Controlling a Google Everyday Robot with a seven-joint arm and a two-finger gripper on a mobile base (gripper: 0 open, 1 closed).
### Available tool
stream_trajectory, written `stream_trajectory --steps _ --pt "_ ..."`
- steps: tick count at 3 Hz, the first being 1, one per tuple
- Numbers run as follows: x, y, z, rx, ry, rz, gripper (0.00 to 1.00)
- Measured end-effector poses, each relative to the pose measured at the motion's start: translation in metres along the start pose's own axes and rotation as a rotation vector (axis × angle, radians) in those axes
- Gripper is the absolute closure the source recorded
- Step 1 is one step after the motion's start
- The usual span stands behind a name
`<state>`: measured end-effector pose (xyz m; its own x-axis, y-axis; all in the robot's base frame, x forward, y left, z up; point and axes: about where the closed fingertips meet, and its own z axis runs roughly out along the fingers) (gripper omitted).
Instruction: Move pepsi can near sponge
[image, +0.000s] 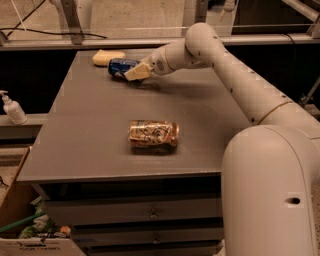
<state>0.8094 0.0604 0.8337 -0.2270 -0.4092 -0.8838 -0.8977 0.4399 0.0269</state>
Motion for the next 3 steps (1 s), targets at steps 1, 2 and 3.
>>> stream_trajectory --steps 1,2,3 --pt "0.0 0.0 0.0 0.0 0.0 0.0 0.13" --pt "0.007 -0.02 0.011 0.031 0.017 -0.016 0.0" --pt "0.009 -0.036 0.015 0.056 0.023 -0.026 0.0"
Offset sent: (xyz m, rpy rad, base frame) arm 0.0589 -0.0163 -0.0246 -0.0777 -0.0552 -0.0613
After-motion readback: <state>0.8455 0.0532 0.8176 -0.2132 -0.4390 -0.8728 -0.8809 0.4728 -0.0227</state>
